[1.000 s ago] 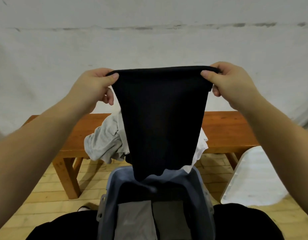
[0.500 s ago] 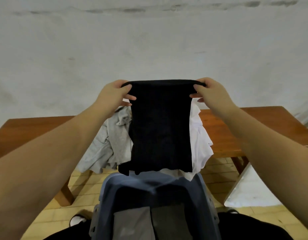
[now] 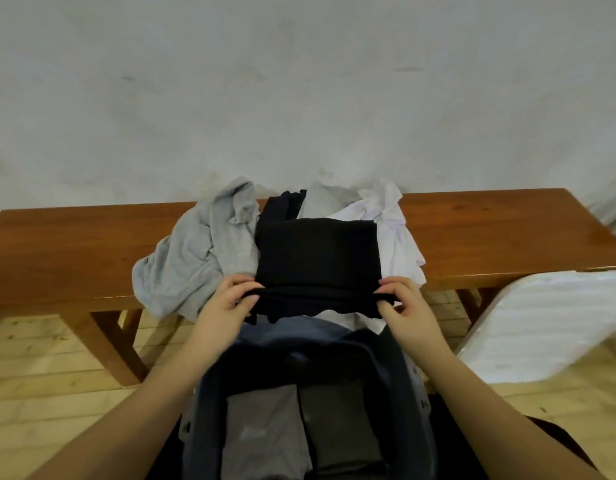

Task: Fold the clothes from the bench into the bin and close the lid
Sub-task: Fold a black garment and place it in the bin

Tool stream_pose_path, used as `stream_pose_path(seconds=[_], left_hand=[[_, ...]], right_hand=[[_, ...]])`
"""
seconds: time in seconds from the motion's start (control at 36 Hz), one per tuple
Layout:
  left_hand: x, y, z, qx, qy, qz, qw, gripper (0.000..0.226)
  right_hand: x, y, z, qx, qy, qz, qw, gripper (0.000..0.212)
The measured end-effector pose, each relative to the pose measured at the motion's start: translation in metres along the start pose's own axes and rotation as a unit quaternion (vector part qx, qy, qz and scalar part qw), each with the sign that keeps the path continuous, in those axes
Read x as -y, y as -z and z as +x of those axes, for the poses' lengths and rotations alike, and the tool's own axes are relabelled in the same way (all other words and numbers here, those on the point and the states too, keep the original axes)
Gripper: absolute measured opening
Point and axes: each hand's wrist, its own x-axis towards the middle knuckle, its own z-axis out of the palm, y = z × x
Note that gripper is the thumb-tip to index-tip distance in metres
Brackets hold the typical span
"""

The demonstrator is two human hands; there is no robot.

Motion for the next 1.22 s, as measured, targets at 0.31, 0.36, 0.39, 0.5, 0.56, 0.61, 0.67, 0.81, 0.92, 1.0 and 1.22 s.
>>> stream_pose_path(seconds=[0.31,0.36,0.39,0.5,0.56,0.61,0.67,0.81,0.92,1.0,1.22], left_hand=[[-0.021,-0.012,0.002,-0.067,0.085,0.091,0.99,0.033],[-0.035,-0.009,0.013,-0.124,0.059,0.111,0.984,0.045],[-0.042,-0.008,0.022,-0.144,0.042,0.114,0.982,0.044],[-0.056,-0.008,0.067,-0.114,0.051,0.117,0.985,0.011],[-0.052,-0.009,0.09,-0.074,0.059,0.119,0.988,0.024],[-0.047,-0.007,0.11,-0.027,0.051,0.153,0.986,0.044],[-0.044,-0.005,0.127,0.017,0.054,0.181,0.982,0.059],[-0.044,0.004,0.146,0.116,0.138,0.044,0.983,0.06],[-0.048,0.013,0.141,0.134,0.13,0.101,0.977,0.027],[-0.057,0.02,0.129,0.117,0.118,0.083,0.983,0.016],[-0.081,0.039,0.051,0.117,0.091,-0.226,0.963,0.014]], right_hand=[[0.009,0.007,0.006,-0.027,-0.018,-0.051,0.998,0.014],[0.021,0.011,0.023,-0.048,-0.035,-0.038,0.998,0.019],[0.028,0.013,0.034,-0.049,-0.042,-0.045,0.997,0.025],[0.049,0.014,0.081,-0.016,-0.071,-0.088,0.993,0.051],[0.056,0.014,0.103,0.007,-0.076,-0.116,0.99,0.061],[0.061,0.014,0.119,0.054,-0.096,-0.128,0.986,0.069],[0.065,0.013,0.131,0.096,-0.124,-0.157,0.975,0.071],[0.068,0.015,0.14,0.148,-0.132,-0.185,0.963,0.056],[0.069,0.019,0.13,0.147,-0.121,-0.156,0.969,0.036],[0.075,0.024,0.119,0.134,-0.091,-0.132,0.978,0.02],[0.077,0.051,0.067,0.151,-0.069,0.079,0.983,0.016]])
